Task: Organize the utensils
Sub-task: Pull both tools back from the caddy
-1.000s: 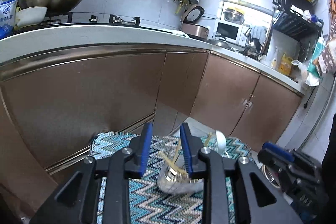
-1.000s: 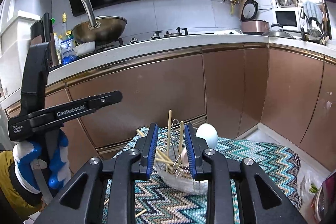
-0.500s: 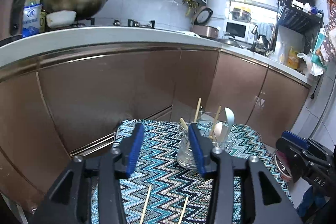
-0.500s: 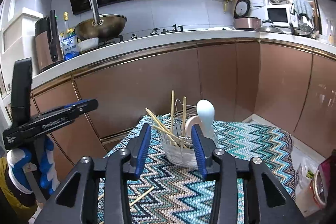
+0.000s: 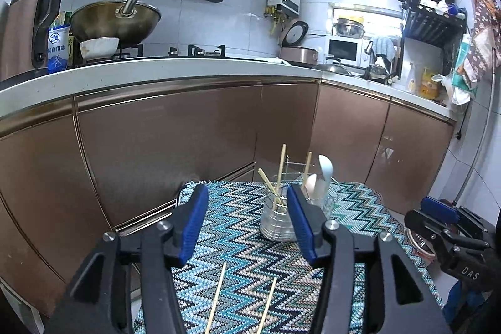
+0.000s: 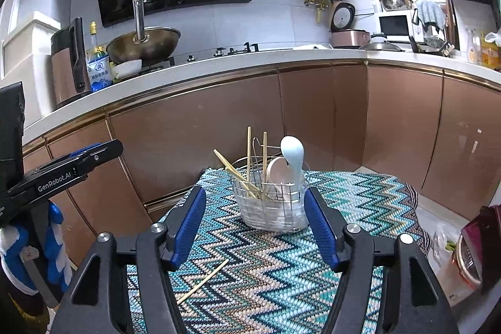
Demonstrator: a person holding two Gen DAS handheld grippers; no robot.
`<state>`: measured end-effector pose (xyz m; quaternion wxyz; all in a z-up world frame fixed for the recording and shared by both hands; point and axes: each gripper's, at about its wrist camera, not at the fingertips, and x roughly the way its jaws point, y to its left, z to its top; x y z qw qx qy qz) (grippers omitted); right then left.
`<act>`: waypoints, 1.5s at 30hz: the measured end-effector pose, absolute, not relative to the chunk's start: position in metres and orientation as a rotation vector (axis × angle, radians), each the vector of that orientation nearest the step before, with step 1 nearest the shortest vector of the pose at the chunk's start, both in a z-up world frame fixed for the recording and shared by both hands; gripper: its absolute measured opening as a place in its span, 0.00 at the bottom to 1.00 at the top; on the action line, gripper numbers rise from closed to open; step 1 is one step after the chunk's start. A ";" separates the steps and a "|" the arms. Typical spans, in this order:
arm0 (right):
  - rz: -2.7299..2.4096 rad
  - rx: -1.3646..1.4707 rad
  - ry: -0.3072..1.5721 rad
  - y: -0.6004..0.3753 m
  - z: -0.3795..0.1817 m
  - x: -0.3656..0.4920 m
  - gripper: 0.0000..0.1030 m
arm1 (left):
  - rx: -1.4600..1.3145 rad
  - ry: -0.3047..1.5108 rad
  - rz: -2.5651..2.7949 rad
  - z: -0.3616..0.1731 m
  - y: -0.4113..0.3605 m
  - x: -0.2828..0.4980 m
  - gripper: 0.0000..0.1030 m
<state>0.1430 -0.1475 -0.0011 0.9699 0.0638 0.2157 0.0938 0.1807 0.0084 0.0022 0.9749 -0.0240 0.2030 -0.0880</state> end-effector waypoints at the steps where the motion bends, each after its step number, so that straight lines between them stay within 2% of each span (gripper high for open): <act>1: 0.188 0.133 0.436 -0.147 -0.001 0.142 0.62 | -0.047 0.409 -0.180 0.002 0.008 0.178 0.49; 30: 0.142 0.111 0.314 -0.134 0.033 0.066 0.64 | -0.070 0.336 -0.199 0.032 0.022 0.105 0.49; 32: 0.140 0.100 0.298 -0.130 0.037 0.059 0.65 | -0.070 0.324 -0.198 0.035 0.023 0.098 0.50; 35: 0.134 0.087 0.269 -0.126 0.044 0.048 0.67 | -0.070 0.303 -0.192 0.039 0.024 0.088 0.57; 45: 0.104 0.063 0.194 -0.120 0.064 0.016 0.70 | -0.069 0.244 -0.198 0.053 0.026 0.056 0.58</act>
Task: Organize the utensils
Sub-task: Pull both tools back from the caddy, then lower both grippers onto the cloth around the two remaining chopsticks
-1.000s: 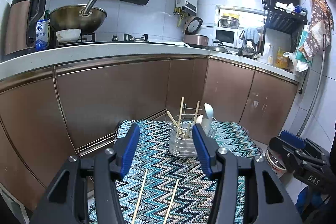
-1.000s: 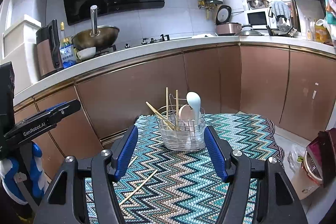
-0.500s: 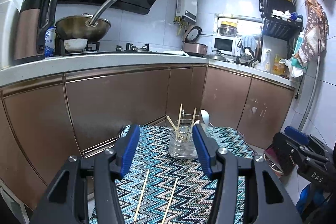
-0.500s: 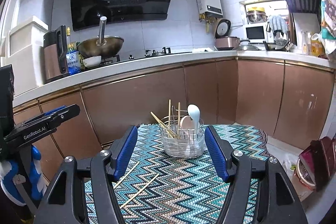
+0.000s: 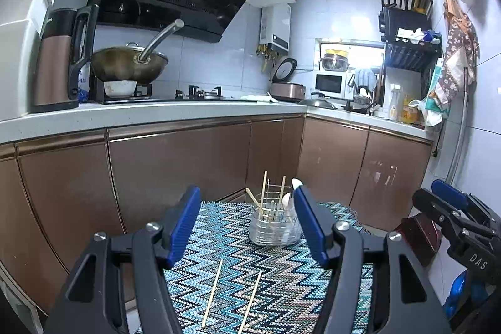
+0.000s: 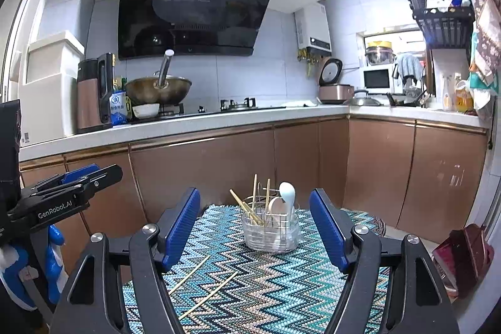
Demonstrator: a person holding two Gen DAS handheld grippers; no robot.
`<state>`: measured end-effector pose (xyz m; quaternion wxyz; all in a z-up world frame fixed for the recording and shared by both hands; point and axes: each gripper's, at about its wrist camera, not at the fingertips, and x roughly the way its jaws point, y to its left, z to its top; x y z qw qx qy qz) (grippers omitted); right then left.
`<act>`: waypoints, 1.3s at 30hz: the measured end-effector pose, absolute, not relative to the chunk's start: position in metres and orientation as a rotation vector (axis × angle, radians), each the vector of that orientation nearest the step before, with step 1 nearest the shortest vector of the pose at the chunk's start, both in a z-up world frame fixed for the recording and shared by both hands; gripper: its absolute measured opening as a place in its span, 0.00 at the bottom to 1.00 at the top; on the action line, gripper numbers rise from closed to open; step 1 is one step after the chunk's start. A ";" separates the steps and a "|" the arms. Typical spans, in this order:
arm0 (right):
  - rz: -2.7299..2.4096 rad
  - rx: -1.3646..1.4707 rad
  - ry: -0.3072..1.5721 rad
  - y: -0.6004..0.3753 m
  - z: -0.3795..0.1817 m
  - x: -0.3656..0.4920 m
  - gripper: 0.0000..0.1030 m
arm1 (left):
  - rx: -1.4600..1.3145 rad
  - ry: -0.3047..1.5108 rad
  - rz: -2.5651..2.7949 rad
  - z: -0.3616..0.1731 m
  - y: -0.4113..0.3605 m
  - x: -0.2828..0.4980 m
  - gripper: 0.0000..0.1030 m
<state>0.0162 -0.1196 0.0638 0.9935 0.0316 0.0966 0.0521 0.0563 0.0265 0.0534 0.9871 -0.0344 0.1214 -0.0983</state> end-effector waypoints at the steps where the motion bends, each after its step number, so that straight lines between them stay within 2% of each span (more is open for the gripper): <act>1: 0.103 0.062 0.189 -0.120 0.065 0.014 0.70 | -0.068 0.239 -0.195 0.054 0.027 0.054 0.58; 16: 0.077 0.059 0.120 -0.115 0.081 -0.013 0.77 | -0.069 0.213 -0.160 0.064 0.032 0.031 0.58; 39: 0.049 0.066 0.100 -0.115 0.080 -0.022 0.78 | -0.041 0.188 -0.115 0.066 0.031 0.020 0.58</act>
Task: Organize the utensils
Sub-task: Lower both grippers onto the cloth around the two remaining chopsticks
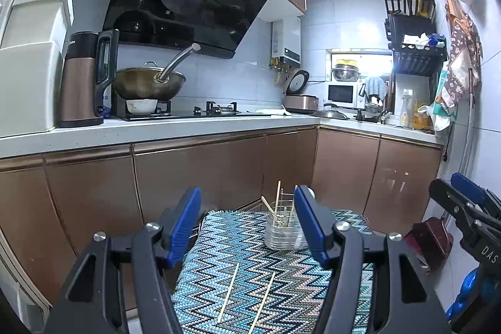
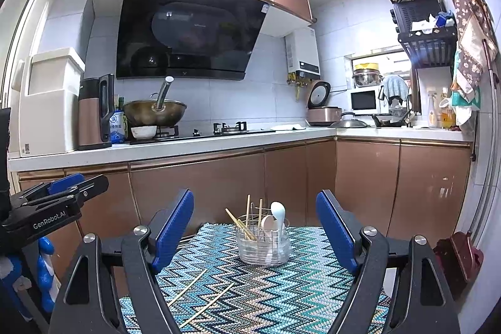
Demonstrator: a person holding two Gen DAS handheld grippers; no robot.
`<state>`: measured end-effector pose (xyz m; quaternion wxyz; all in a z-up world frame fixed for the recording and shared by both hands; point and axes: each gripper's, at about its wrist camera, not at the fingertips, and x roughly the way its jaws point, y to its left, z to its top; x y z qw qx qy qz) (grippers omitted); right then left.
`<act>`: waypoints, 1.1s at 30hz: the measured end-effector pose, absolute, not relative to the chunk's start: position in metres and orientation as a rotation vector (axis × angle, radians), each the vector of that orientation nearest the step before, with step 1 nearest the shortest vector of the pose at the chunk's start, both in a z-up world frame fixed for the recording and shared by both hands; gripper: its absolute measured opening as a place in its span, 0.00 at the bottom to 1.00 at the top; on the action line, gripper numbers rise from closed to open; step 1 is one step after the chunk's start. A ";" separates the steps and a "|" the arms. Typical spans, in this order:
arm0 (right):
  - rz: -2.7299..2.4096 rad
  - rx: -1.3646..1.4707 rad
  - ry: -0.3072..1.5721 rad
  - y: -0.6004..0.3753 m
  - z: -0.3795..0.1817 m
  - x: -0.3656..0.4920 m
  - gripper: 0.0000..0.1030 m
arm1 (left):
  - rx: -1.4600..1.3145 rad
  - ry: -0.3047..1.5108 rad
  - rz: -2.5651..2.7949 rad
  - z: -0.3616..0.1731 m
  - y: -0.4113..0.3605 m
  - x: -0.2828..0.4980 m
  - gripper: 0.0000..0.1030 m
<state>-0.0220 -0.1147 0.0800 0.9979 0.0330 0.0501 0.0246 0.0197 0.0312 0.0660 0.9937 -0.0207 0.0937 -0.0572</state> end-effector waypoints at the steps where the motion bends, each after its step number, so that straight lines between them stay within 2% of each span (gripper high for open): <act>1: 0.047 0.067 0.097 -0.115 0.080 -0.023 0.78 | -0.039 0.185 -0.112 0.066 0.031 0.019 0.58; 14: 0.054 0.064 0.140 -0.116 0.069 -0.004 0.78 | -0.038 0.237 -0.101 0.052 0.034 0.042 0.58; 18: 0.070 0.071 0.192 -0.117 0.056 0.012 0.78 | -0.057 0.322 -0.115 0.034 0.038 0.067 0.58; 23: 0.112 0.089 0.293 -0.117 0.030 0.042 0.75 | -0.108 0.512 -0.189 0.003 0.049 0.120 0.58; 29: 0.205 0.138 0.549 -0.112 -0.019 0.104 0.59 | -0.200 0.831 -0.330 -0.059 0.058 0.205 0.58; 30: 0.228 0.164 0.597 -0.112 -0.030 0.114 0.53 | -0.201 0.869 -0.344 -0.069 0.057 0.215 0.57; 31: 0.246 0.186 0.637 -0.112 -0.039 0.122 0.46 | -0.194 0.907 -0.357 -0.082 0.056 0.227 0.53; 33: 0.281 0.230 0.738 -0.110 -0.065 0.146 0.41 | -0.171 0.962 -0.361 -0.101 0.054 0.244 0.47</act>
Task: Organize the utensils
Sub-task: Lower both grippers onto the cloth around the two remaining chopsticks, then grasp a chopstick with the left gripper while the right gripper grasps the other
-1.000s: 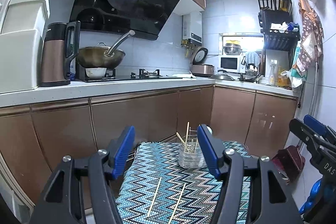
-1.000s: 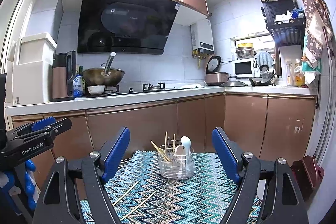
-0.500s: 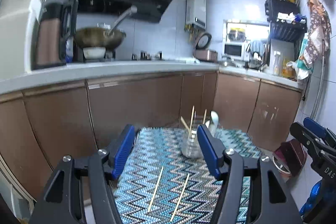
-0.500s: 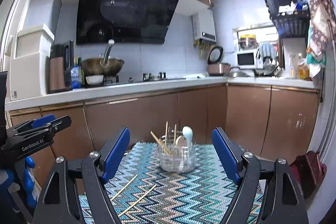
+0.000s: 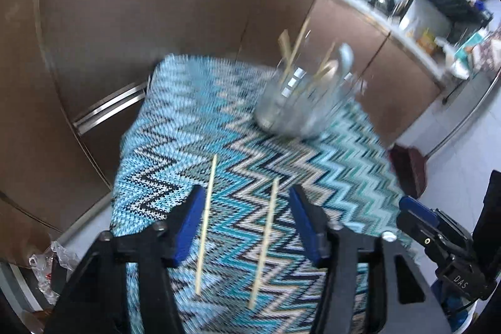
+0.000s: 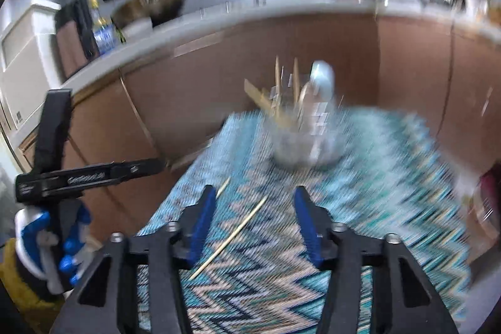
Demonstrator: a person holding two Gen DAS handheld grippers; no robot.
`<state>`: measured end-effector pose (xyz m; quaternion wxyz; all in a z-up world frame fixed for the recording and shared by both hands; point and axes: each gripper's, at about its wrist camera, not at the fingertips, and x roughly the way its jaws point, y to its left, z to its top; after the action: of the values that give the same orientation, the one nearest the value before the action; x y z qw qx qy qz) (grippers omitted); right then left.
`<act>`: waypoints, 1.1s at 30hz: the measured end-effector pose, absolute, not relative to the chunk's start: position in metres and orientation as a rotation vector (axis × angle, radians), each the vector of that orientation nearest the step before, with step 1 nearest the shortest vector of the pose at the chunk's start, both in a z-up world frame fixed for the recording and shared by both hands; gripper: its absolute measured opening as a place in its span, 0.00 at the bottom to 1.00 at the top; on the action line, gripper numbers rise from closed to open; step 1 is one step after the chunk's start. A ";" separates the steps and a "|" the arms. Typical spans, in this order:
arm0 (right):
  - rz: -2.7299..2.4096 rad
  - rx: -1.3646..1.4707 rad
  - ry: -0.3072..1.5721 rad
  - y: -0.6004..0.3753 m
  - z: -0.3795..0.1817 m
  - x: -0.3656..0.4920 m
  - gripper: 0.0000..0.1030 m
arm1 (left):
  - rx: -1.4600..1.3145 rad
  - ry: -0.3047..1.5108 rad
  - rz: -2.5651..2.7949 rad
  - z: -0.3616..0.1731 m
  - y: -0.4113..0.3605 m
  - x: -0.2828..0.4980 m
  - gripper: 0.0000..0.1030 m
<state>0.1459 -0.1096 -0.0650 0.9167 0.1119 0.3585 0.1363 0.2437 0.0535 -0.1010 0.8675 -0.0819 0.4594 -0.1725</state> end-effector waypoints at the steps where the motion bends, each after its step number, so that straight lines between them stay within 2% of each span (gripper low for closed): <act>1: 0.289 0.242 0.776 -0.108 -0.076 0.156 0.38 | -0.164 0.997 -0.358 -0.113 0.052 0.255 0.45; 10: 0.355 0.330 1.026 -0.094 -0.143 0.237 0.27 | -0.120 1.180 -0.352 -0.172 0.047 0.322 0.27; 17: 0.397 0.329 1.150 -0.072 -0.172 0.281 0.24 | -0.117 1.232 -0.359 -0.190 0.050 0.339 0.20; 27: 0.373 0.305 1.245 -0.061 -0.191 0.304 0.22 | -0.027 1.296 -0.358 -0.204 0.033 0.346 0.18; 28: 0.372 0.307 1.253 -0.061 -0.193 0.305 0.22 | -0.025 1.301 -0.356 -0.206 0.032 0.346 0.13; 31: 0.369 0.304 1.260 -0.059 -0.195 0.310 0.19 | -0.035 1.308 -0.346 -0.211 0.032 0.347 0.07; 33: 0.367 0.294 1.264 -0.058 -0.196 0.311 0.17 | -0.043 1.313 -0.344 -0.211 0.035 0.348 0.06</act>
<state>0.3107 -0.0583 -0.1959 0.7812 0.1362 0.5851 0.1700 0.3480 0.0350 -0.2110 0.7782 -0.0200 0.6071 -0.1592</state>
